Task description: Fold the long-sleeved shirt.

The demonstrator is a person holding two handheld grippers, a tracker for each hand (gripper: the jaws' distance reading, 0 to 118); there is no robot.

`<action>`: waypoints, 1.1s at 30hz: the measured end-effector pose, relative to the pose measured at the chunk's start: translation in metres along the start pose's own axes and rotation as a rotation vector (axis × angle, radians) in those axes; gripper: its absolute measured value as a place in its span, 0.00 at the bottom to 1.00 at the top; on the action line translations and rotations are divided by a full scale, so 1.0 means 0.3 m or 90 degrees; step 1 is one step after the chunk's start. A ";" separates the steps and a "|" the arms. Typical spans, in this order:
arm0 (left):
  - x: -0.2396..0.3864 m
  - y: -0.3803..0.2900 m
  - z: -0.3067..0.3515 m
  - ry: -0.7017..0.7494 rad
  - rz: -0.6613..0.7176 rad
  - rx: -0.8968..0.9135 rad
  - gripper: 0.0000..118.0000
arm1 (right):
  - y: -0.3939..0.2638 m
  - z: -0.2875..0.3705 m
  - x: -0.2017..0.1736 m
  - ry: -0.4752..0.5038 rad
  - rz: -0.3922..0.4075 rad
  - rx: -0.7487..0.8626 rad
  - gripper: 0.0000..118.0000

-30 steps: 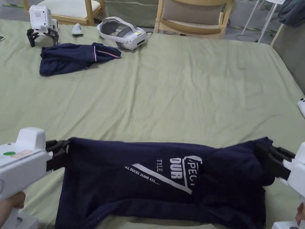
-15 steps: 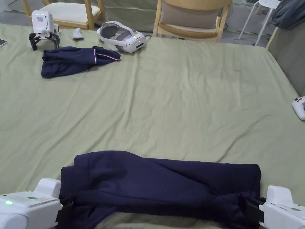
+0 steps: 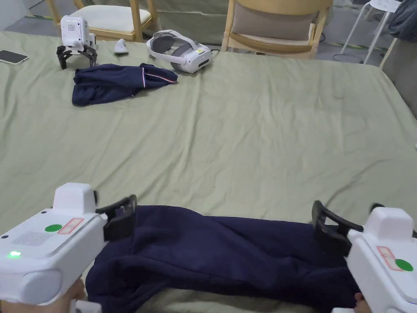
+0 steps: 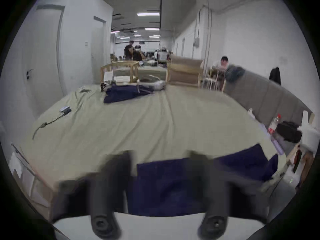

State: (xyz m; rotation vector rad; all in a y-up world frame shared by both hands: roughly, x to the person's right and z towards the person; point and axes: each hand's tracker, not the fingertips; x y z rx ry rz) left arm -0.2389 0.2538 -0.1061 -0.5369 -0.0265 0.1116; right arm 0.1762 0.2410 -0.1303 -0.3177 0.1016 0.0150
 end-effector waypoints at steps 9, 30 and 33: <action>-0.042 0.035 -0.043 -0.010 0.026 0.013 0.06 | 0.031 -0.045 -0.157 0.003 0.036 0.052 0.00; -0.605 -0.272 -0.366 -0.397 0.502 -0.400 0.88 | 0.046 -0.060 -0.307 0.099 0.077 0.055 0.00; -0.556 -0.314 -0.377 -0.423 0.491 -0.415 0.87 | 0.041 -0.071 -0.323 0.106 0.076 0.050 0.00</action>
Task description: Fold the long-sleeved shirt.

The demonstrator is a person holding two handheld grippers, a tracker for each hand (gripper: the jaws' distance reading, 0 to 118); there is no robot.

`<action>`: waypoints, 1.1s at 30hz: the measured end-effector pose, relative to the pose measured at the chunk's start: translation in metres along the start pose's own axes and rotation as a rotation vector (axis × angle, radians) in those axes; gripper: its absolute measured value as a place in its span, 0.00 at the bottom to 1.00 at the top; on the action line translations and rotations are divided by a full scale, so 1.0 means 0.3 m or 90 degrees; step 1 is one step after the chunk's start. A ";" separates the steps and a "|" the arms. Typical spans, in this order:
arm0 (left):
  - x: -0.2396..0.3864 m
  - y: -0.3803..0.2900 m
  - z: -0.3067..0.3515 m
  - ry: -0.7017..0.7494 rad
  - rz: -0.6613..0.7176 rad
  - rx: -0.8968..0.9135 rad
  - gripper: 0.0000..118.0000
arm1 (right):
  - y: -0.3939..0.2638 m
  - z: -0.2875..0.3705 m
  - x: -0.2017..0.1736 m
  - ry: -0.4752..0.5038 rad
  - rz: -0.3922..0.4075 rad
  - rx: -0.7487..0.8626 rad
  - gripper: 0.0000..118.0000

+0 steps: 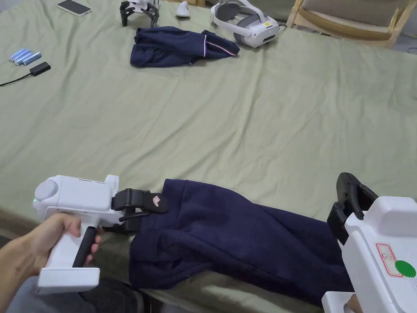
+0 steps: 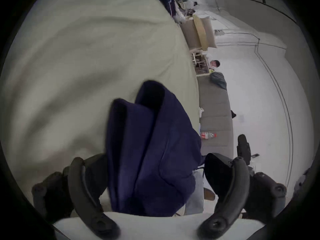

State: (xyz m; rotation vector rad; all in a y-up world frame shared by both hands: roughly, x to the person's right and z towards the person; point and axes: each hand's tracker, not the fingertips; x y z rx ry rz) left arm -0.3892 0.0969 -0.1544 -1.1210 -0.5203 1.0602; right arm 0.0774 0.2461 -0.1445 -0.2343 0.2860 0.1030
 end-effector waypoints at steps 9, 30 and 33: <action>-0.004 0.095 -0.122 -0.050 -0.025 -0.003 0.82 | -0.004 -0.009 -0.018 0.016 -0.003 -0.004 0.00; 0.028 0.281 0.400 0.128 -0.108 0.156 0.15 | 0.009 0.012 0.073 -0.027 -0.022 0.008 0.00; 0.052 0.293 0.508 0.154 -0.114 0.194 0.15 | 0.005 0.007 0.074 -0.029 -0.026 0.007 0.00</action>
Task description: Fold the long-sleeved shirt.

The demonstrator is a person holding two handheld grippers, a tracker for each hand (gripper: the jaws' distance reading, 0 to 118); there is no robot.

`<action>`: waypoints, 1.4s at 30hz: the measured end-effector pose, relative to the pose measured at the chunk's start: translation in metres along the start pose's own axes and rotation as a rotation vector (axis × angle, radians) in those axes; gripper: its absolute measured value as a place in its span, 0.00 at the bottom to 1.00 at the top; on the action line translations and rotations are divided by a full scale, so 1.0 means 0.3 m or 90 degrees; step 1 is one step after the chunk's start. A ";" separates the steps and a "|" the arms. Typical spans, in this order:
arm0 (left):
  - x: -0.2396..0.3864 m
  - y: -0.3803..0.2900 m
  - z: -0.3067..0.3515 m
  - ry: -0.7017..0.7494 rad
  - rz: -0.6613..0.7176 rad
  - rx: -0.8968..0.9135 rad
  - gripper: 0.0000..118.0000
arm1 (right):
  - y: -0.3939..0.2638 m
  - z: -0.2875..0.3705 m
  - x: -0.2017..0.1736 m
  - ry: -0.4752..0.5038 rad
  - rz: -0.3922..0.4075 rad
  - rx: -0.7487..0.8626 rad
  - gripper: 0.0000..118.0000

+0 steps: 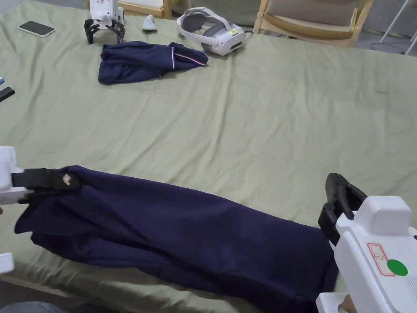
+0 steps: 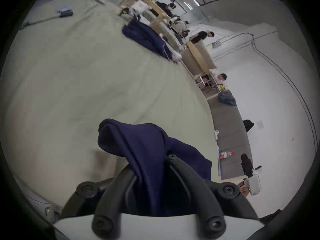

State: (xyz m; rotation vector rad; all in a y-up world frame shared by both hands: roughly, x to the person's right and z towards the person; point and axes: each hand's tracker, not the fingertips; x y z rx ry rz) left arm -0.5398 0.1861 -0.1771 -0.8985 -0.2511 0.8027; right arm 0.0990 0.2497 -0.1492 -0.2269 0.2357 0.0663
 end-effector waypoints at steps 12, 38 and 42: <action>0.323 -0.117 -0.028 -0.056 -0.078 -0.011 0.15 | -0.003 0.010 0.025 -0.008 -0.016 0.005 0.00; 1.207 -0.705 -0.576 -0.219 -0.246 -0.126 0.94 | -0.012 0.157 0.284 -0.121 -0.052 0.027 0.00; 1.077 -0.566 -0.409 -0.196 -0.221 -0.086 0.94 | -0.009 0.161 0.283 -0.120 -0.047 0.029 0.00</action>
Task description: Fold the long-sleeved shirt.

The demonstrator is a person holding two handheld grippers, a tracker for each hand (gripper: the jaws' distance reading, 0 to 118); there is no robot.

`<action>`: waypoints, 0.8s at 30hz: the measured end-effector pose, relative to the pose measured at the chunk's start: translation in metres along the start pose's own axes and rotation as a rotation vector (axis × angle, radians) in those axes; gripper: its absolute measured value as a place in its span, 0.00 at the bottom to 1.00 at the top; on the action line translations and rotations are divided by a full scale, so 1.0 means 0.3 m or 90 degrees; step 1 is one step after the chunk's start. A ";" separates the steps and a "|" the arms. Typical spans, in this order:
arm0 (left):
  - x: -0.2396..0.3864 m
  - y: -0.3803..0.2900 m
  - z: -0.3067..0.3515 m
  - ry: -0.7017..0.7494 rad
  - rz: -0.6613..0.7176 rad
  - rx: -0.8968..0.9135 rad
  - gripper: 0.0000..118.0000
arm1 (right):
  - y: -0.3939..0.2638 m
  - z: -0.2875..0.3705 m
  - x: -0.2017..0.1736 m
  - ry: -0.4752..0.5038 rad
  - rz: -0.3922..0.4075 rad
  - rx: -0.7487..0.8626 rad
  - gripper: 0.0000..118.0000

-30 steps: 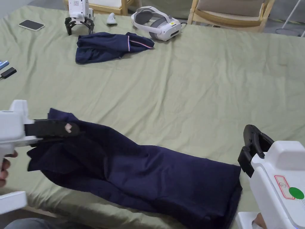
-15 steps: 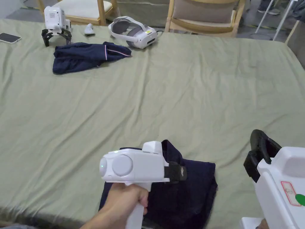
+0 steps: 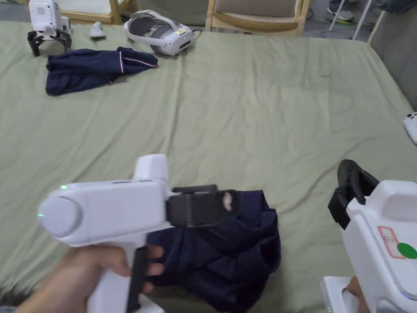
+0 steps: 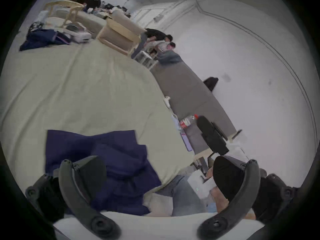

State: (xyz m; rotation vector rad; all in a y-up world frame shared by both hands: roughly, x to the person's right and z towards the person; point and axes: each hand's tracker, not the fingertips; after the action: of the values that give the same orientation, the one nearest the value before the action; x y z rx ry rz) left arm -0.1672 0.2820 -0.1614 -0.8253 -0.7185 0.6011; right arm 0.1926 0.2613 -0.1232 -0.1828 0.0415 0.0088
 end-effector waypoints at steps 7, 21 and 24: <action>-0.363 0.039 0.007 0.030 0.167 -0.006 0.16 | -0.003 0.016 -0.002 0.003 0.004 0.002 0.00; -0.350 -0.190 -0.399 -0.108 0.246 -0.174 0.05 | -0.002 0.023 -0.014 0.004 0.013 0.000 0.00; -0.301 -0.256 -0.494 -0.123 0.232 -0.234 0.05 | -0.004 0.026 -0.013 0.002 0.011 0.000 0.00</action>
State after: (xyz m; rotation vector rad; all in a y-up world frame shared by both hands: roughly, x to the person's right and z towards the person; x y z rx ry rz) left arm -0.0945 0.1108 -0.1988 -1.2662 -0.8762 0.8999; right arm 0.1890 0.2616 -0.1152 -0.1828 0.0470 0.0263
